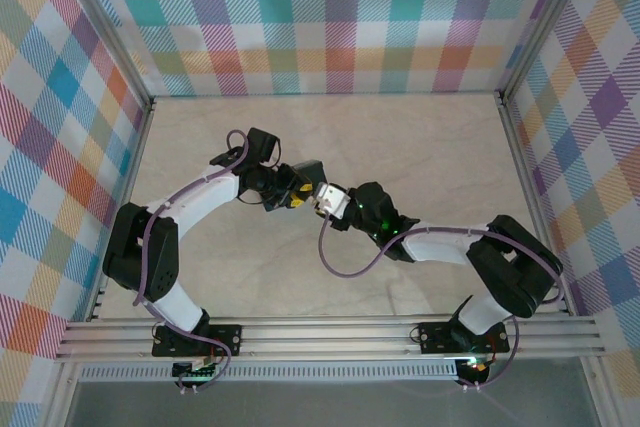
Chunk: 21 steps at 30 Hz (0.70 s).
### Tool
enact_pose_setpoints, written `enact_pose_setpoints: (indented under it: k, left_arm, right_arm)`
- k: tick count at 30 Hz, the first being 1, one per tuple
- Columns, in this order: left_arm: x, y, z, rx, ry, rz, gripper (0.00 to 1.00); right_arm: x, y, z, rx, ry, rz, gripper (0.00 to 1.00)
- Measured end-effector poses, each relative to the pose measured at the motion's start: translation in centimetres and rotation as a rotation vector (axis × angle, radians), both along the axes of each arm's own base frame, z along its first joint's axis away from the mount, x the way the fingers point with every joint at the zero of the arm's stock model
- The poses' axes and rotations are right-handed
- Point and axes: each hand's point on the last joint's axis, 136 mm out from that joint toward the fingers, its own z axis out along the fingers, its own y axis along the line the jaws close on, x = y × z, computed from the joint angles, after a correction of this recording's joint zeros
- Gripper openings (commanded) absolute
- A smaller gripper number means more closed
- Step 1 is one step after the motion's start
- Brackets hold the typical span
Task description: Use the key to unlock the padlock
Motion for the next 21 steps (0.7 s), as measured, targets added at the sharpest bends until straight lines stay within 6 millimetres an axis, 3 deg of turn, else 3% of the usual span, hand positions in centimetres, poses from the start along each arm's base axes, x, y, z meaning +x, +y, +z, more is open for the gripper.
enact_pose_setpoints:
  k: [11, 21]
  left_arm:
    - [0.0, -0.1, 0.2, -0.008, 0.002, -0.001, 0.02]
    - [0.1, -0.3, 0.3, -0.02, 0.008, 0.006, 0.02]
  right_arm:
    - [-0.4, 0.9, -1.0, -0.053, -0.049, 0.045, 0.36]
    - [0.0, 1.7, -0.5, -0.059, -0.077, 0.05, 0.22]
